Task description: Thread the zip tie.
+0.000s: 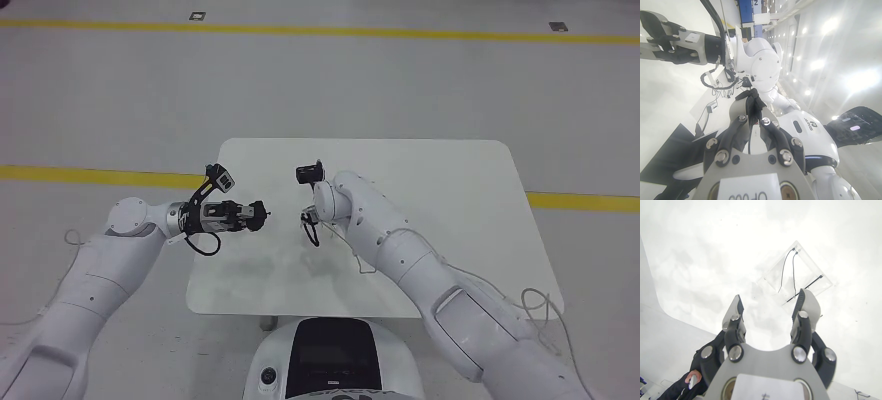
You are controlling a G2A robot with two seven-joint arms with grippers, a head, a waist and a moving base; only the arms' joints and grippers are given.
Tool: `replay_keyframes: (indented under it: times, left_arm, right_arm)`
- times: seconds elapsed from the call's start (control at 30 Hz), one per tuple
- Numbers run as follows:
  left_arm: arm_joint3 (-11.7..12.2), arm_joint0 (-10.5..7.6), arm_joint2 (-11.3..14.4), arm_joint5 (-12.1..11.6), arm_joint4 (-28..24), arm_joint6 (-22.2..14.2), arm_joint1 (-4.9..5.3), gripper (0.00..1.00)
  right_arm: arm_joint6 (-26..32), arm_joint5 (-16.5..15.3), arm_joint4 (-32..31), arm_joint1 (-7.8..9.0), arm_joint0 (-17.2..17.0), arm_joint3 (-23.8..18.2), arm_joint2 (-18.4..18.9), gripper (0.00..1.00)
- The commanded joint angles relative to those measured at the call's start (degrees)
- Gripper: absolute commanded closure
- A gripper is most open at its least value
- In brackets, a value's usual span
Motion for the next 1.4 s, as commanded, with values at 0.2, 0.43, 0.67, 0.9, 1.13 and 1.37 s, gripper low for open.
replay_keyframes:
  times: [0.2,0.43,0.67,0.9,1.13,1.37]
  left_arm:
    - [0.00,0.00,0.00,0.00,0.00,0.00,0.00,1.00]
    - [0.00,0.00,0.00,0.00,0.00,0.00,0.00,1.00]
    - [0.00,0.00,0.00,0.00,0.00,0.00,0.00,1.00]
    - [0.00,0.00,0.00,0.00,0.00,0.00,0.00,1.00]
    - [0.00,0.00,0.00,0.00,0.00,0.00,0.00,1.00]
    - [0.00,0.00,0.00,0.00,0.00,0.00,0.00,1.00]
  right_arm:
    - [-0.86,0.00,-0.31,-1.04,0.54,2.73,0.09,0.71]
    - [-2.54,0.00,0.19,-2.03,1.25,6.02,0.15,0.83]
    - [-3.38,0.00,0.67,-3.10,2.31,9.01,-0.20,0.90]
    - [-4.57,-0.22,1.13,-4.13,3.32,12.21,-0.74,0.83]
    - [-6.38,-0.07,1.50,-5.36,4.10,15.38,-1.32,0.82]
    - [-7.96,-0.43,1.74,-6.70,4.77,18.61,-2.11,0.82]
